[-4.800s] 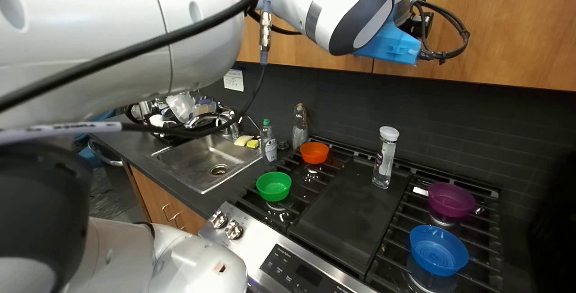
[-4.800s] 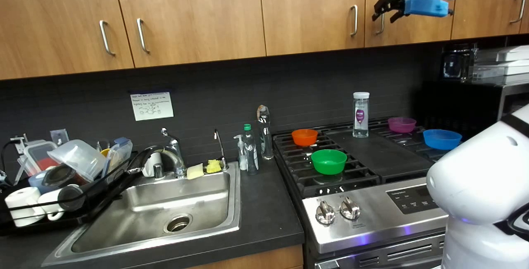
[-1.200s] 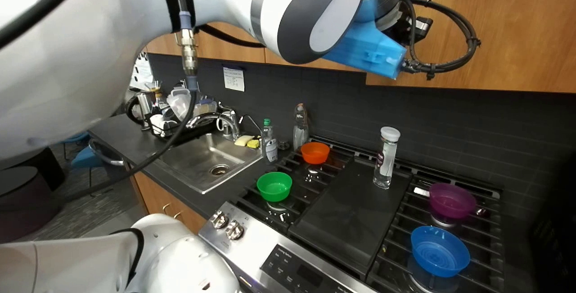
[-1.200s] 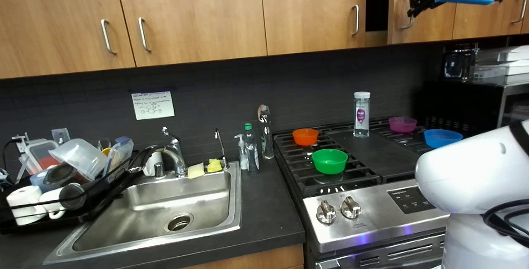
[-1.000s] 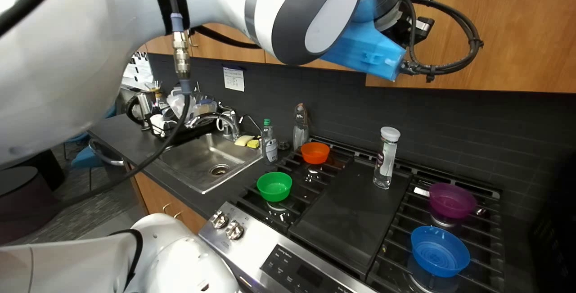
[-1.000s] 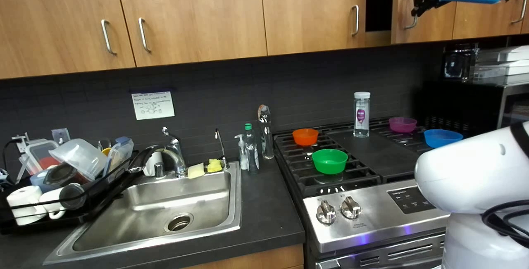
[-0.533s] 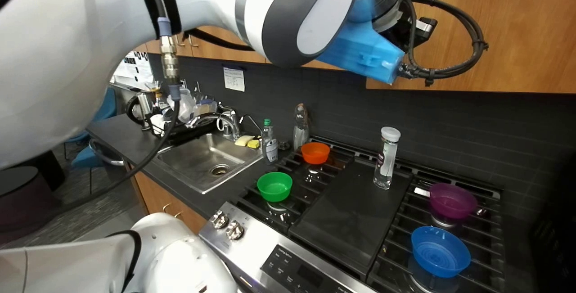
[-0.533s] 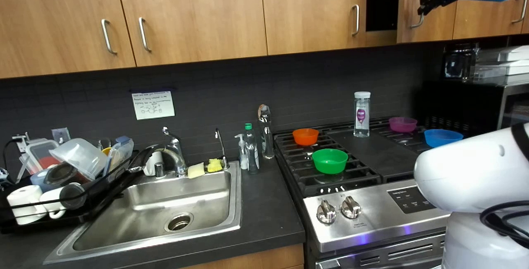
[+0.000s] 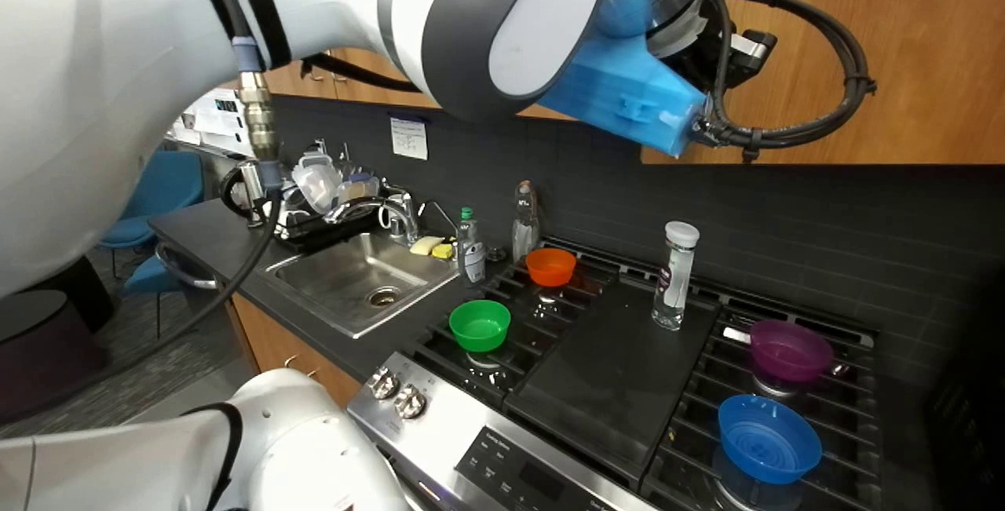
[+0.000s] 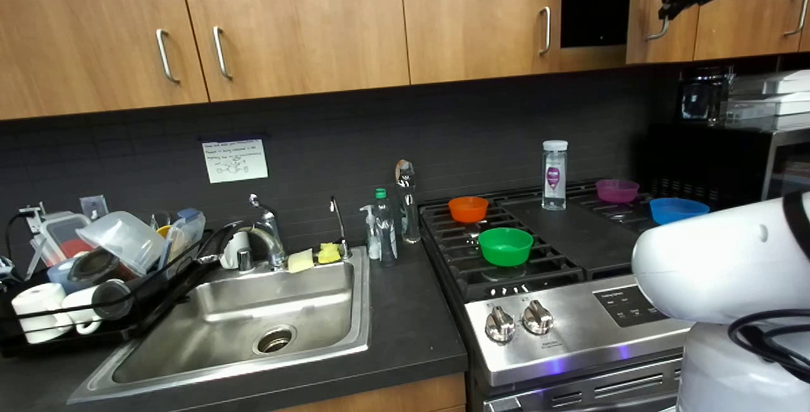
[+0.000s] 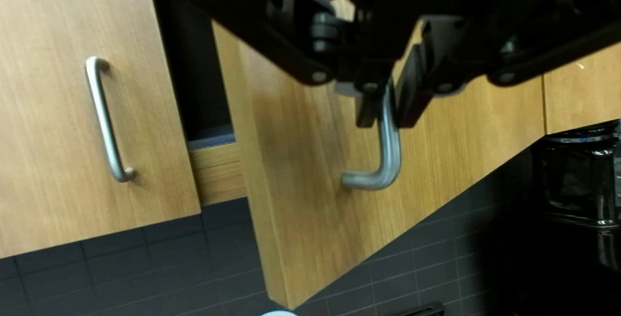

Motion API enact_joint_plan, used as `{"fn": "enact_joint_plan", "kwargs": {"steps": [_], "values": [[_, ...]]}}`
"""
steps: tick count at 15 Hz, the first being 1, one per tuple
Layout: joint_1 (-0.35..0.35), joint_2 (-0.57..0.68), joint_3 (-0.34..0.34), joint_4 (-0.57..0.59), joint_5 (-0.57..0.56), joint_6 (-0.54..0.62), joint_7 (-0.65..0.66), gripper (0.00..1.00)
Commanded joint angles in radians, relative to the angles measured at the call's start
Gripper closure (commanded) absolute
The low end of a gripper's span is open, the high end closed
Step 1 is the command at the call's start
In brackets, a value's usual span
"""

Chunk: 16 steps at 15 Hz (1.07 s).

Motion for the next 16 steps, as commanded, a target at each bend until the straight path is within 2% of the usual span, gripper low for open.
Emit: {"fn": "enact_joint_plan", "kwargs": {"steps": [1, 16], "values": [[-0.076, 0.042, -0.041, 0.016, -0.054, 0.018, 0.026, 0.96], [-0.145, 0.093, -0.034, 0.046, -0.148, 0.044, 0.091, 0.96]]}}
